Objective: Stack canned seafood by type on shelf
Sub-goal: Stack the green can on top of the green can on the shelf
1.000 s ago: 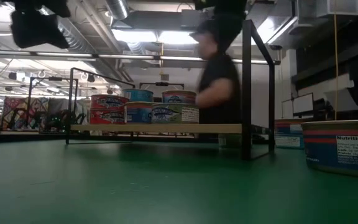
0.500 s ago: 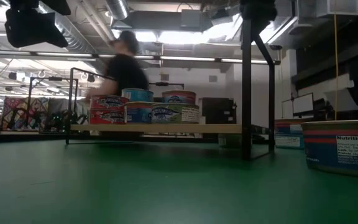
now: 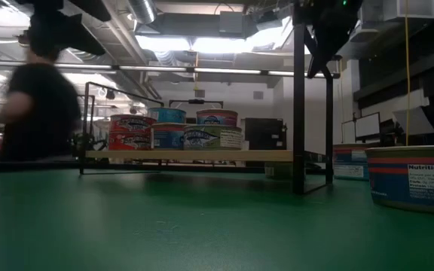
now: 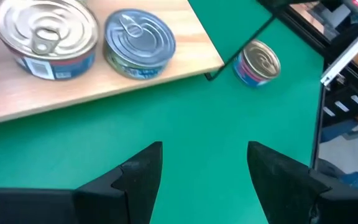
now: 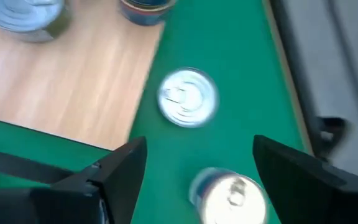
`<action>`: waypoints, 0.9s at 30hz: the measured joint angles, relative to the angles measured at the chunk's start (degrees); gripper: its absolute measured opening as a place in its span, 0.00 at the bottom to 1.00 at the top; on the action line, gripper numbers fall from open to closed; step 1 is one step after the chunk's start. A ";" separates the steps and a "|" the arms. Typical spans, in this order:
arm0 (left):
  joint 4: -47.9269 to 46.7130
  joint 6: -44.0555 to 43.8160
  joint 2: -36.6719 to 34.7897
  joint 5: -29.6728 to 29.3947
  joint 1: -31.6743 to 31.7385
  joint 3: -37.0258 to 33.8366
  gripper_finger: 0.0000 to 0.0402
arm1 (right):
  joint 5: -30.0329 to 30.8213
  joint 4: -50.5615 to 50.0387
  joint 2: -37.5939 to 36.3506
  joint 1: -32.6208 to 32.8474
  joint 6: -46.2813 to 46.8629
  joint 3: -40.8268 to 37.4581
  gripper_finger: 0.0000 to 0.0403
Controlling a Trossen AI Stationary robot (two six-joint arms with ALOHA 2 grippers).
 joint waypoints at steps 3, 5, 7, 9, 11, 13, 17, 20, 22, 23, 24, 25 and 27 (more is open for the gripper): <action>-0.05 0.18 0.00 -0.03 1.38 0.00 0.57 | -6.32 3.38 -0.18 -4.68 -3.23 -2.45 0.73; -0.03 1.41 0.00 -0.05 2.41 0.00 0.57 | -9.37 5.30 0.22 -7.56 -6.06 -3.71 0.73; -0.03 2.86 0.00 -0.04 3.46 0.00 0.57 | -12.58 7.06 1.03 -10.36 -9.68 -4.79 0.73; -0.03 3.99 0.00 -0.04 4.70 0.00 0.57 | -15.74 8.01 2.03 -13.21 -12.90 -5.52 0.73; -0.03 4.78 0.00 -0.04 5.82 0.00 0.57 | -18.35 9.17 3.24 -15.99 -15.36 -5.77 0.73; -0.03 5.93 0.00 -0.05 6.93 0.00 0.57 | -19.49 10.12 4.75 -18.50 -17.43 -5.82 0.73; -0.03 8.73 0.00 -0.03 8.92 0.00 0.57 | -19.57 14.36 8.26 -23.01 -18.95 -5.82 0.73; -0.03 10.37 0.00 -0.03 10.29 0.00 0.57 | -19.57 16.43 11.75 -25.40 -19.01 -5.82 0.73; -0.03 11.06 0.00 -0.03 11.13 0.00 0.57 | -19.57 16.38 14.10 -26.58 -19.01 -5.82 0.73; -0.03 11.37 0.00 -0.03 11.53 0.00 0.57 | -19.56 16.33 15.21 -26.93 -19.01 -5.82 0.73; -0.03 11.52 0.00 -0.03 11.82 0.00 0.57 | -19.56 16.27 16.35 -27.18 -19.02 -5.82 0.73; -0.03 11.55 0.00 -0.04 12.13 0.00 0.57 | -19.59 16.26 17.60 -27.44 -19.12 -5.82 0.73; -0.04 11.62 0.00 -0.03 12.60 -0.01 0.57 | -19.59 16.40 19.84 -27.73 -19.23 -5.82 0.73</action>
